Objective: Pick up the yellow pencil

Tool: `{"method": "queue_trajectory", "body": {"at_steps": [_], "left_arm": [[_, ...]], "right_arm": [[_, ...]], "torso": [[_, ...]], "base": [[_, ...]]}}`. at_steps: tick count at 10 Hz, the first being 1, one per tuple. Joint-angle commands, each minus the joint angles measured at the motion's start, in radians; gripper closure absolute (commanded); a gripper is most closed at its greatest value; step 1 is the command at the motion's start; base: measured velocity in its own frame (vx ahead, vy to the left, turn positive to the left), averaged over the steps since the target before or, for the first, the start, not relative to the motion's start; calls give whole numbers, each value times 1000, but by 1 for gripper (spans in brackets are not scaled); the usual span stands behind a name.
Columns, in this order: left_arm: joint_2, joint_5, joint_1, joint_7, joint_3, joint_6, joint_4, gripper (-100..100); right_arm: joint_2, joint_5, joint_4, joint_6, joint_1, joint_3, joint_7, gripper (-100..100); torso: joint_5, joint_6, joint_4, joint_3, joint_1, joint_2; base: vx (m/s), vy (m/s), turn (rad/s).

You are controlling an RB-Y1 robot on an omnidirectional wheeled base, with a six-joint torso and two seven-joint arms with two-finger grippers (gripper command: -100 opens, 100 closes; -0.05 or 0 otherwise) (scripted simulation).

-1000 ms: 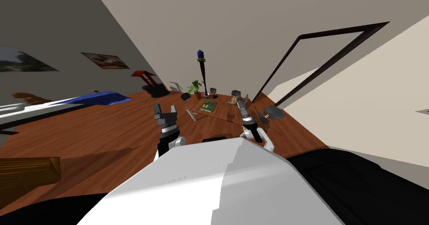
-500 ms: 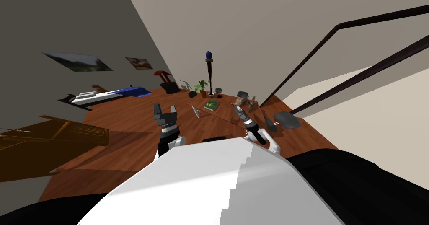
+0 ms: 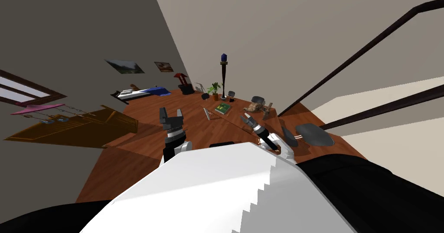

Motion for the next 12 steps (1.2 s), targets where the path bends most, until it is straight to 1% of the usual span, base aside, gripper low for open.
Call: {"method": "queue_trajectory", "body": {"at_steps": [1, 2, 3, 4, 5, 6, 7, 8, 9, 10, 11, 12], "left_arm": [[0, 0, 0, 0, 0, 0, 0, 0], [0, 0, 0, 0, 0, 0, 0, 0], [0, 0, 0, 0, 0, 0, 0, 0], [0, 0, 0, 0, 0, 0, 0, 0], [0, 0, 0, 0, 0, 0, 0, 0], [0, 0, 0, 0, 0, 0, 0, 0], [0, 0, 0, 0, 0, 0, 0, 0], [0, 0, 0, 0, 0, 0, 0, 0], [0, 0, 0, 0, 0, 0, 0, 0], [0, 0, 0, 0, 0, 0, 0, 0], [0, 0, 0, 0, 0, 0, 0, 0], [0, 0, 0, 0, 0, 0, 0, 0]], "right_arm": [[-30, 38, 25, -9, -1, -6, 21, -100], [-66, 74, 64, -25, 1, -6, 56, -100], [-66, 84, 64, -25, 1, -6, 56, -100], [-101, 126, 104, -40, 2, -5, 93, -100], [-101, 131, 104, -40, 2, -5, 93, -100], [-135, 171, 146, -54, 4, -2, 130, -100], [-135, 179, 146, -54, 4, -2, 130, -100], [-170, 221, 189, -68, 5, 2, 169, -100], [-170, 226, 189, -68, 5, 2, 169, -100], [-203, 266, 229, -81, 5, 8, 205, -100], [-203, 274, 233, -81, 5, 8, 208, -100], [-236, 311, 272, -93, 6, 15, 246, -100]], "torso": [[0, 0, 0, 0, 0, 0], [0, 1, 0, 0, 1, 0], [0, 0, 0, 0, 2, 0], [0, 1, 0, 0, 2, -1], [0, 0, 0, -1, 2, -1], [0, 1, 0, -1, 3, -2], [1, 0, 0, -1, 3, -2], [1, 1, -1, -1, 4, -3], [1, 0, -1, -2, 4, -3], [1, 1, -1, -2, 4, -3], [1, 0, -1, -2, 4, -4], [1, 1, -1, -2, 4, -4]], "base": [[-38, -53, 149], [-42, -28, 321], [-27, -35, 175], [-16, -40, 234], [-10, -32, 190], [-7, -17, 347], [-2, -20, 172], [4, -9, 359], [8, -17, 129], [14, -7, 316], [16, -11, 141], [28, 1, 257]]}}
